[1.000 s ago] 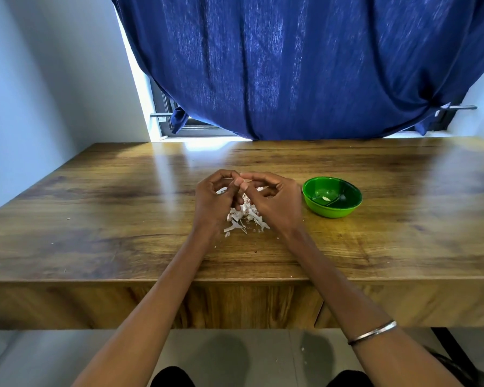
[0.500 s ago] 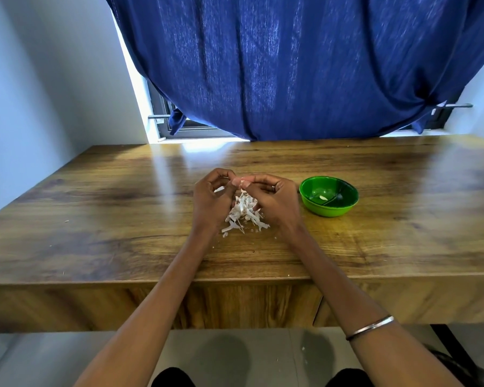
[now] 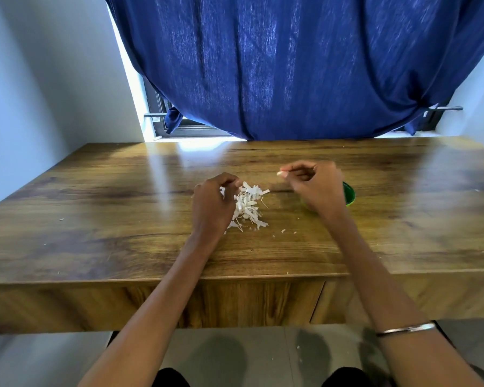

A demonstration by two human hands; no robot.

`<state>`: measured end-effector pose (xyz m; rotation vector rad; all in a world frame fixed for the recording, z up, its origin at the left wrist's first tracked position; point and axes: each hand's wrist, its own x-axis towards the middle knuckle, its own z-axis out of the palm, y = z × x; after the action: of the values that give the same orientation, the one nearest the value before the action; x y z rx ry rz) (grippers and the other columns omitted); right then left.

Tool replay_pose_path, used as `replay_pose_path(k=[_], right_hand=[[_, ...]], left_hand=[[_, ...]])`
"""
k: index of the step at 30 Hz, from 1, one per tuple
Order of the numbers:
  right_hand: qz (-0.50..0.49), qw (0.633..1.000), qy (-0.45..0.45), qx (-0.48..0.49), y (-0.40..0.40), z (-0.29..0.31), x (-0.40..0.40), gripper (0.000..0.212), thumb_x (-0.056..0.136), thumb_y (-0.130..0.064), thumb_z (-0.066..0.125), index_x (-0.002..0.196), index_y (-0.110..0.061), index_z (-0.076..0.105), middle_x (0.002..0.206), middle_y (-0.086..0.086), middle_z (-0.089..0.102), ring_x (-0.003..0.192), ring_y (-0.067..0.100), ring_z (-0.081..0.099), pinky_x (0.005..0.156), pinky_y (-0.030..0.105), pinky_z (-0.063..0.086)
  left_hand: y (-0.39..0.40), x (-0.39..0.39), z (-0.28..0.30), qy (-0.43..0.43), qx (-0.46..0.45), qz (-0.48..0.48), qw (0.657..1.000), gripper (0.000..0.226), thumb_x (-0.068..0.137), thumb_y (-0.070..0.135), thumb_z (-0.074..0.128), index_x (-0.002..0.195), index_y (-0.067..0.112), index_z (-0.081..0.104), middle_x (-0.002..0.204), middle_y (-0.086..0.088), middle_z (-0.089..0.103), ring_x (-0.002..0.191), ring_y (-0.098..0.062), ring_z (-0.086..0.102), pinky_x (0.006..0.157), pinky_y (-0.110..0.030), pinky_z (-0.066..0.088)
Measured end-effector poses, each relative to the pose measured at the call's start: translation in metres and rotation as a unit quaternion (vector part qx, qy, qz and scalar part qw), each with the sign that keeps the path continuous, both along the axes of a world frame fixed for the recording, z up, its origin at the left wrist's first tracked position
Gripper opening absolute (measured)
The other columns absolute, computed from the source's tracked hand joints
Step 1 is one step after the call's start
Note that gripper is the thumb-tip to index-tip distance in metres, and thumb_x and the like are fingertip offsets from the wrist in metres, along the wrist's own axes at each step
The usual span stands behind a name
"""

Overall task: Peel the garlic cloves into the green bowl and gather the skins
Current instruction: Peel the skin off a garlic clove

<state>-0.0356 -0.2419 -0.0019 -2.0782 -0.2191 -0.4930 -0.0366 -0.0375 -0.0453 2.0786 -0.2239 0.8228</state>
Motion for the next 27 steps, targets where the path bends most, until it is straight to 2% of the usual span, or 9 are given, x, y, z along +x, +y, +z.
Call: replay_pose_path(k=[4, 7, 11, 14, 17, 19, 21, 23, 27], right_hand=[[-0.065, 0.980, 0.063, -0.177, -0.053, 0.022, 0.007, 0.013, 0.085, -0.020, 0.080, 0.085, -0.032, 0.074, 0.084, -0.017, 0.068, 0.077, -0.006, 0.058, 0.062, 0.005, 0.040], [-0.051, 0.964, 0.114, -0.236, -0.067, 0.022, 0.009, 0.023, 0.082, -0.014, 0.082, 0.077, -0.034, 0.074, 0.083, -0.015, 0.071, 0.074, -0.007, 0.060, 0.059, 0.008, 0.041], [-0.040, 0.954, 0.123, -0.271, -0.072, 0.017, 0.010, 0.033, 0.079, -0.004, 0.081, 0.081, -0.037, 0.077, 0.092, -0.013, 0.074, 0.083, 0.003, 0.068, 0.077, 0.021, 0.055], [-0.048, 0.956, 0.128, -0.261, -0.074, 0.018, 0.011, 0.030, 0.081, -0.006, 0.078, 0.093, -0.033, 0.078, 0.082, -0.015, 0.074, 0.079, 0.003, 0.069, 0.070, 0.020, 0.054], [-0.065, 0.963, 0.111, -0.237, -0.075, 0.024, 0.008, 0.022, 0.079, -0.012, 0.081, 0.089, -0.032, 0.077, 0.067, -0.012, 0.072, 0.071, -0.001, 0.068, 0.065, 0.021, 0.053], [-0.069, 0.971, 0.087, -0.212, -0.075, 0.029, 0.004, 0.017, 0.080, -0.016, 0.082, 0.088, -0.030, 0.077, 0.067, -0.016, 0.069, 0.068, -0.005, 0.064, 0.057, 0.011, 0.048], [-0.067, 0.979, 0.053, -0.183, -0.070, 0.032, 0.000, 0.015, 0.082, -0.018, 0.082, 0.085, -0.031, 0.076, 0.072, -0.019, 0.067, 0.072, -0.007, 0.062, 0.052, 0.003, 0.040], [-0.053, 0.984, 0.026, -0.166, -0.058, 0.032, -0.003, 0.017, 0.084, -0.017, 0.080, 0.086, -0.033, 0.075, 0.081, -0.020, 0.068, 0.081, -0.007, 0.063, 0.062, 0.005, 0.040], [0.018, 0.986, 0.021, -0.162, -0.015, 0.024, -0.002, 0.022, 0.091, -0.009, 0.069, 0.097, -0.029, 0.075, 0.093, -0.016, 0.072, 0.080, -0.002, 0.067, 0.062, 0.012, 0.052]], left_hand=[[-0.001, -0.005, 0.004, -0.008, 0.042, 0.023, 0.999, 0.012, 0.096, 0.028, 0.071, 0.099, 0.023, 0.082, 0.092, 0.011, 0.077, 0.075, 0.002, 0.064, 0.072, -0.022, 0.051], [0.001, -0.003, 0.003, 0.002, 0.050, 0.041, 0.998, 0.011, 0.087, 0.023, 0.081, 0.097, 0.026, 0.083, 0.103, 0.013, 0.070, 0.079, -0.005, 0.062, 0.071, -0.024, 0.048], [0.001, -0.008, 0.005, 0.008, 0.029, 0.046, 0.999, 0.011, 0.087, 0.027, 0.081, 0.098, 0.024, 0.083, 0.100, 0.008, 0.079, 0.088, -0.006, 0.070, 0.074, -0.021, 0.049], [-0.002, -0.011, 0.006, 0.009, 0.025, 0.056, 0.998, 0.016, 0.094, 0.036, 0.072, 0.101, 0.026, 0.083, 0.090, 0.012, 0.079, 0.084, -0.002, 0.072, 0.067, -0.010, 0.040], [-0.002, -0.010, 0.006, -0.005, 0.033, 0.068, 0.997, 0.024, 0.102, 0.034, 0.062, 0.098, 0.022, 0.081, 0.077, 0.014, 0.076, 0.068, 0.001, 0.066, 0.058, -0.003, 0.033], [-0.001, -0.010, 0.007, -0.016, 0.020, 0.075, 0.997, 0.025, 0.105, 0.026, 0.058, 0.095, 0.016, 0.079, 0.075, 0.011, 0.075, 0.060, 0.002, 0.060, 0.056, -0.004, 0.037], [0.001, -0.010, 0.009, -0.027, -0.010, 0.083, 0.996, 0.023, 0.105, 0.013, 0.055, 0.099, 0.010, 0.077, 0.080, 0.004, 0.077, 0.064, -0.007, 0.064, 0.061, -0.003, 0.039], [0.003, -0.010, 0.011, -0.032, -0.031, 0.100, 0.994, 0.024, 0.102, 0.000, 0.052, 0.106, 0.006, 0.075, 0.087, -0.004, 0.077, 0.070, -0.014, 0.067, 0.065, 0.000, 0.038], [0.005, -0.009, 0.010, 0.010, -0.043, 0.122, 0.992, 0.027, 0.102, -0.002, 0.050, 0.112, 0.006, 0.074, 0.101, -0.009, 0.078, 0.091, -0.024, 0.072, 0.067, 0.006, 0.034]])
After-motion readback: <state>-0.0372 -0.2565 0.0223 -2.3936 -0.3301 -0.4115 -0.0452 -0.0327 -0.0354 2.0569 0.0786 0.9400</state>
